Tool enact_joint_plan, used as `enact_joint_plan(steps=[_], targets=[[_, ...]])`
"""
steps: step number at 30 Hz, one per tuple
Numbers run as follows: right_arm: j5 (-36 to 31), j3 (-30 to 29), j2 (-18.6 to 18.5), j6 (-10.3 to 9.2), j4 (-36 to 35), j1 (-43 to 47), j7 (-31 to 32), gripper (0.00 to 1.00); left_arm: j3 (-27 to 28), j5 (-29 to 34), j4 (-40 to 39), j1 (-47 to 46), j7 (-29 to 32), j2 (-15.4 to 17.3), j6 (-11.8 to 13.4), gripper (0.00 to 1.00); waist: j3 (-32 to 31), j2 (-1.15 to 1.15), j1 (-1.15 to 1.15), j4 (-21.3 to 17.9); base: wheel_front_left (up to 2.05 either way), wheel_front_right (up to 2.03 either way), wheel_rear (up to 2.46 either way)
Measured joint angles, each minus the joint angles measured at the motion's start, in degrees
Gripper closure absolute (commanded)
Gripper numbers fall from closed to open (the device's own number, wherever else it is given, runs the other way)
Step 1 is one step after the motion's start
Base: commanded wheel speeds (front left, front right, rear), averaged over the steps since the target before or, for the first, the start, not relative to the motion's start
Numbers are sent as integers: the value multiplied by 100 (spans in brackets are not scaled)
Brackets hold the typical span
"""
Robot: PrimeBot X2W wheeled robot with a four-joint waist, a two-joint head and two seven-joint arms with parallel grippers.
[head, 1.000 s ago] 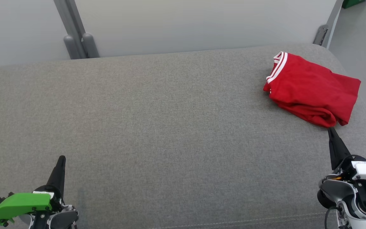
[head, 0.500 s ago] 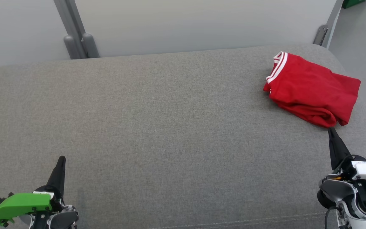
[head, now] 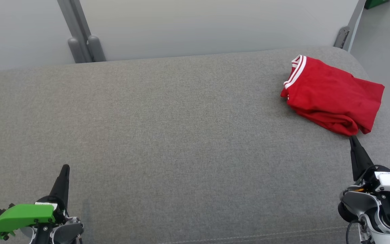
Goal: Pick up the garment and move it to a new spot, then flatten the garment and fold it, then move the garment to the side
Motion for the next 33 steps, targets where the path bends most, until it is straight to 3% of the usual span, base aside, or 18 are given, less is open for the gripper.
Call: enact_joint_plan(steps=[33], targets=[[0,1,0,0,-1,0,-1,100,10,0,14,-4,2,-5,-43,100,0,0,0,1,0,0,0]])
